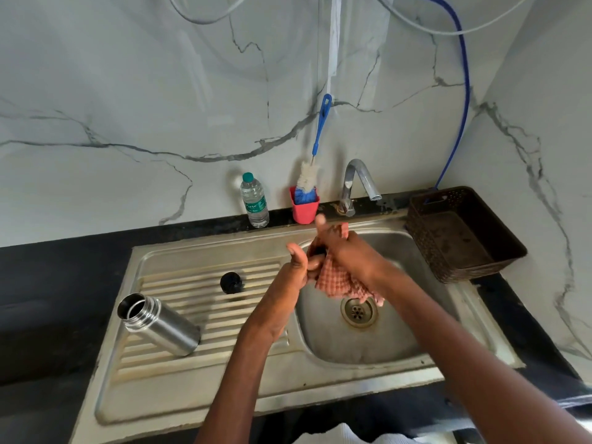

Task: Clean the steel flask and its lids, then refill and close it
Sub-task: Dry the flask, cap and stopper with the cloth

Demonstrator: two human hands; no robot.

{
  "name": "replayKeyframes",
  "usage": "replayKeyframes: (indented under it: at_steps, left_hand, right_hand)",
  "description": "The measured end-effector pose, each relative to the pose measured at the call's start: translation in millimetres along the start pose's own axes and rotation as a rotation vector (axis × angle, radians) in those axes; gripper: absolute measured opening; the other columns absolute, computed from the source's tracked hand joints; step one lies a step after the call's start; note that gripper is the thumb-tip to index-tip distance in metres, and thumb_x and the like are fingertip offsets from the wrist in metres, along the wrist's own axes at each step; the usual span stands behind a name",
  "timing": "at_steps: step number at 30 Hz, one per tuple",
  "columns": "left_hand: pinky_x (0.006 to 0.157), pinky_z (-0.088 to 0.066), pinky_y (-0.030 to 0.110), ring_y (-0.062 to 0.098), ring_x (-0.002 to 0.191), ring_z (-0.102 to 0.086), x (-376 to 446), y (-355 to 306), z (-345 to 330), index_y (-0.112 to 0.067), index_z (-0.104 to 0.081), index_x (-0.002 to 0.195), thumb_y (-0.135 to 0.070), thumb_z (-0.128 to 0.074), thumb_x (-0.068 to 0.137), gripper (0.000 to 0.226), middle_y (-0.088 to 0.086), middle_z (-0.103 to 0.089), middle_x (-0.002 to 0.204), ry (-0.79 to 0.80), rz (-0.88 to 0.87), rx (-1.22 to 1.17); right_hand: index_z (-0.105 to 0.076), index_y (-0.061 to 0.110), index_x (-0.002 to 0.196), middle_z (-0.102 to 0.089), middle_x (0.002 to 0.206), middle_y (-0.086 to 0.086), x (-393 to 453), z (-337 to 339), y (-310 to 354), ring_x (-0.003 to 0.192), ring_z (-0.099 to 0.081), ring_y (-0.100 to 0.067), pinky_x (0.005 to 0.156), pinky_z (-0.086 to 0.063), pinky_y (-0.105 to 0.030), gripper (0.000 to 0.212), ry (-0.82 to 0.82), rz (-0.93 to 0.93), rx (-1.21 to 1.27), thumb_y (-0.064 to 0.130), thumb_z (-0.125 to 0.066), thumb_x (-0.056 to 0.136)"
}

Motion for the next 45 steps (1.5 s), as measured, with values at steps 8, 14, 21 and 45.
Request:
replayKeyframes:
  at_steps: [8, 14, 21, 45]
  left_hand:
    - [0.125, -0.019, 0.06, -0.003, 0.105, -0.067, 15, -7, 3, -0.052, -0.063, 0.115, -0.101, -0.001, 0.077, 0.088, -0.015, -0.077, 0.106, -0.168, -0.095, 0.584]
    - [0.12, 0.01, 0.071, 0.012, 0.128, -0.062, 12, 4, 9, -0.042, -0.056, 0.134, -0.098, -0.001, 0.08, 0.095, -0.019, -0.06, 0.143, -0.176, -0.089, 0.954]
    - [0.125, -0.025, 0.041, 0.01, 0.136, -0.053, -3, 3, 15, -0.04, -0.062, 0.132, -0.088, -0.003, 0.081, 0.092, -0.001, -0.065, 0.144, -0.171, 0.127, 0.172]
    - [0.104, -0.048, 0.014, 0.004, 0.135, -0.058, -2, -18, 10, -0.037, -0.061, 0.138, -0.1, -0.026, 0.072, 0.098, -0.015, -0.067, 0.14, 0.001, -0.063, -0.075]
  right_hand:
    - [-0.07, -0.005, 0.124, -0.067, 0.127, -0.03, -6, -25, -24, 0.114, -0.068, -0.044, 0.106, -0.048, -0.055, 0.102, 0.166, -0.27, 0.983, 0.085, -0.038, 0.089]
    - [-0.074, -0.001, 0.116, -0.072, 0.117, -0.028, -20, -39, -41, 0.107, -0.072, -0.042, 0.106, -0.05, -0.055, 0.092, 0.112, -0.276, 1.068, 0.079, -0.032, 0.095]
    - [-0.058, 0.033, 0.138, -0.075, 0.113, 0.004, -43, -15, -31, 0.105, -0.072, -0.013, 0.094, -0.059, -0.039, 0.067, -0.345, 0.146, 0.474, 0.078, -0.038, 0.094]
    - [-0.069, -0.001, 0.125, -0.068, 0.124, -0.03, 3, -17, -2, 0.11, -0.069, -0.044, 0.104, -0.052, -0.056, 0.094, 0.227, -0.1, 0.901, 0.082, -0.037, 0.093]
Point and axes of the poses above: each hand's wrist, its own x-axis towards the middle knuckle, its own z-axis out of the back of the hand, y = z × x, the point moved 5 cm from there along x, towards the middle knuckle
